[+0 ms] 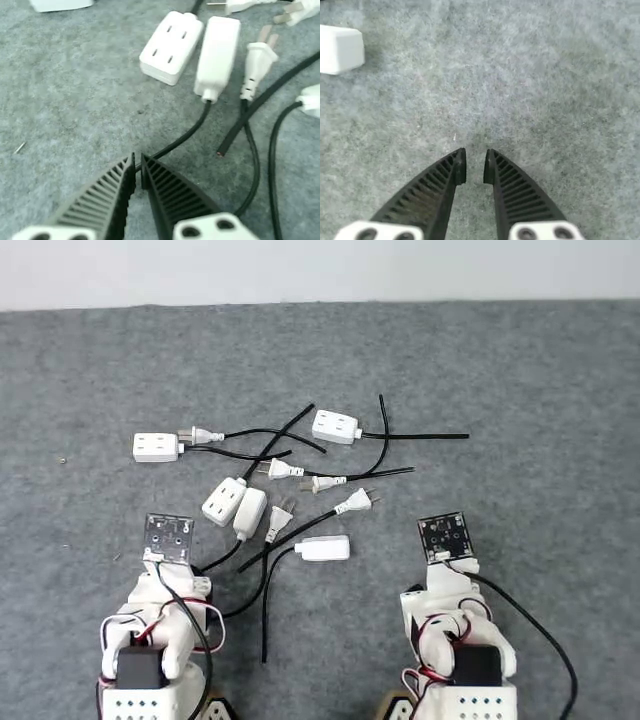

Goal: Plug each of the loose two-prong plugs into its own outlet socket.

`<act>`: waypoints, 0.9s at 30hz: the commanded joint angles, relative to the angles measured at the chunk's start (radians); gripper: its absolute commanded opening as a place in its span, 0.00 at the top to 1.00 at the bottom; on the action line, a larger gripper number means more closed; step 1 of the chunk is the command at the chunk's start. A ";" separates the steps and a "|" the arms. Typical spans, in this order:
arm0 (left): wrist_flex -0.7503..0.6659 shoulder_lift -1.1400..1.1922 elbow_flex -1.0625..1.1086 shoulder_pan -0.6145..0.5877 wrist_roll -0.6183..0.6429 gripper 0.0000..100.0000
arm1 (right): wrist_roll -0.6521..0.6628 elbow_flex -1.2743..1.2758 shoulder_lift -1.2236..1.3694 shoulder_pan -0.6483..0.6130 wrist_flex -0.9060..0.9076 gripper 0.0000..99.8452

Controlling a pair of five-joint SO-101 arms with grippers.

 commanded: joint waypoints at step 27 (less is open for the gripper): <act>-0.253 -0.012 -0.133 -0.107 0.026 0.84 | 0.172 -0.035 -0.008 0.064 -0.314 0.92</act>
